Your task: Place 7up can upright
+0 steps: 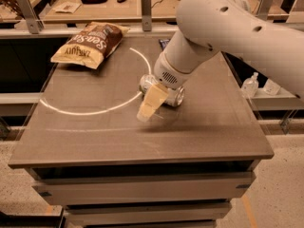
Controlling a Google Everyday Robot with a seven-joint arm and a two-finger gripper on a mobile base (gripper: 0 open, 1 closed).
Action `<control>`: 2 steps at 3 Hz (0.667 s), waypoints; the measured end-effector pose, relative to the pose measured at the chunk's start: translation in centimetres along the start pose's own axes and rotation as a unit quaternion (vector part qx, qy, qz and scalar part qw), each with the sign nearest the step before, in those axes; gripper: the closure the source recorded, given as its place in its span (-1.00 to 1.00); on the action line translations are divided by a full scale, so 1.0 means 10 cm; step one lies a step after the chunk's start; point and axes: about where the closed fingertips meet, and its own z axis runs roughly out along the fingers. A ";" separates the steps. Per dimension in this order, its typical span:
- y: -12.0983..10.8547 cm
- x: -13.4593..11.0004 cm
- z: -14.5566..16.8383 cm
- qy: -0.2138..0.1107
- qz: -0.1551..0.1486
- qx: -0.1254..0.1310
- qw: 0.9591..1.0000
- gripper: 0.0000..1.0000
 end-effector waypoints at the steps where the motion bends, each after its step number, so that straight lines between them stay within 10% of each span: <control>1: -0.08 0.06 0.08 0.009 -0.017 -0.015 1.000 -0.51; 2: -0.13 0.16 0.09 0.011 -0.027 -0.023 0.999 -0.06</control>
Offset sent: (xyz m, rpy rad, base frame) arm 0.0155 -0.0309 -0.0179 -0.0309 0.0330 0.0923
